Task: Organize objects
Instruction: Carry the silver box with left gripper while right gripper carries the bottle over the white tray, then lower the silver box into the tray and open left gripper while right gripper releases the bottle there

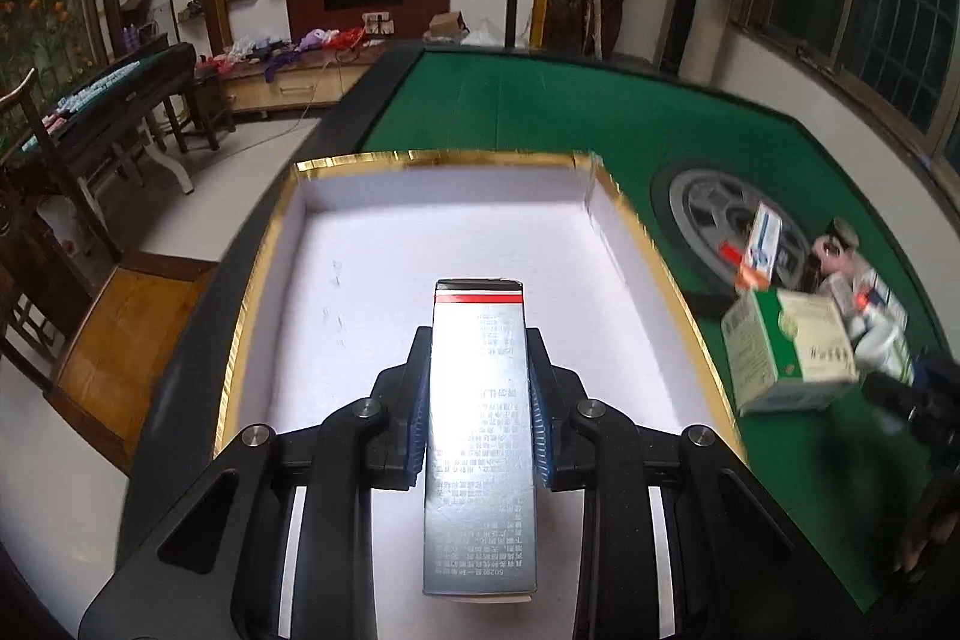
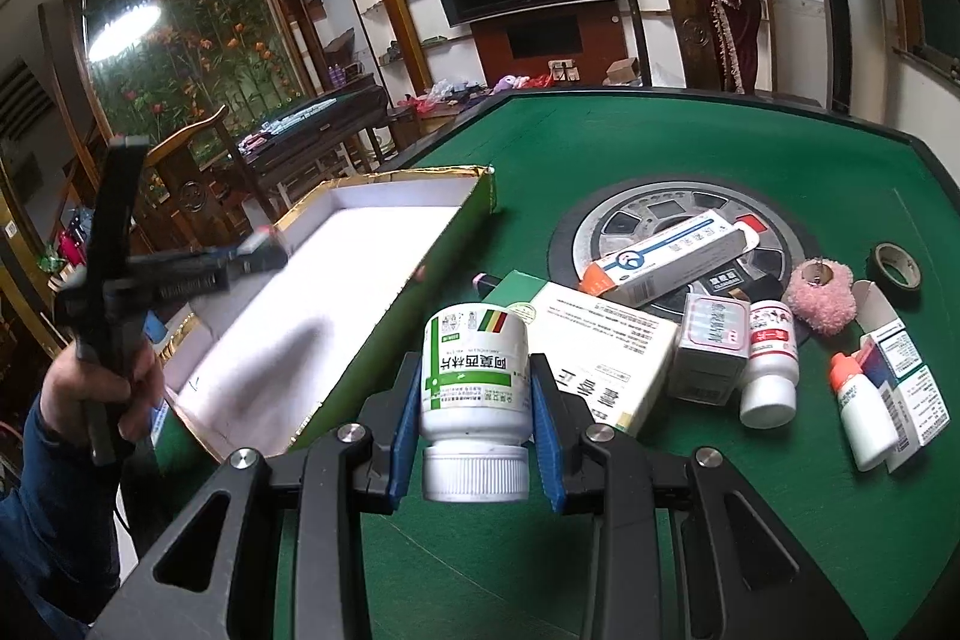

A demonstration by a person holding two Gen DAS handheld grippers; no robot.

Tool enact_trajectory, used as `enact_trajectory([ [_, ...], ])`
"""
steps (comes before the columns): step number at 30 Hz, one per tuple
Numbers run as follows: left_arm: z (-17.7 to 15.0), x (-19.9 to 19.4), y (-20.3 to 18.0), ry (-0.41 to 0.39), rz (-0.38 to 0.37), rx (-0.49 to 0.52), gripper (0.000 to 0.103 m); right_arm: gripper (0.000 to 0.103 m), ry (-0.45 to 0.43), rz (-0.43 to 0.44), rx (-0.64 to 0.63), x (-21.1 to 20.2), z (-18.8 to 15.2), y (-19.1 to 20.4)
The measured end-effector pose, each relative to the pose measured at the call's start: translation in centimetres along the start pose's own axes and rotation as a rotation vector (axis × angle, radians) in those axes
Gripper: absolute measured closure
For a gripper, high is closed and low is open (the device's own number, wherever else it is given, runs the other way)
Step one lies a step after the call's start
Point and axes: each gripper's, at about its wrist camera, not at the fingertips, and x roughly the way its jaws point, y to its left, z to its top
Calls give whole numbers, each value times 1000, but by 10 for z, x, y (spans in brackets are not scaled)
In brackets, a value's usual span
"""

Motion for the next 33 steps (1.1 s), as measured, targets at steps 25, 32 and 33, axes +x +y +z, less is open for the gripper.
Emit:
enact_trajectory([
  [25, 66, 83, 55, 72, -100, -182, 76, 70, 190, -62, -83, 160, 119, 82],
  [32, 52, 109, 58, 181, -60, -173, 76, 70, 335, -92, -71, 216, 121, 82],
  [33, 51, 112, 60, 191, -64, -187, 76, 70, 354, -106, -79, 223, 121, 82],
])
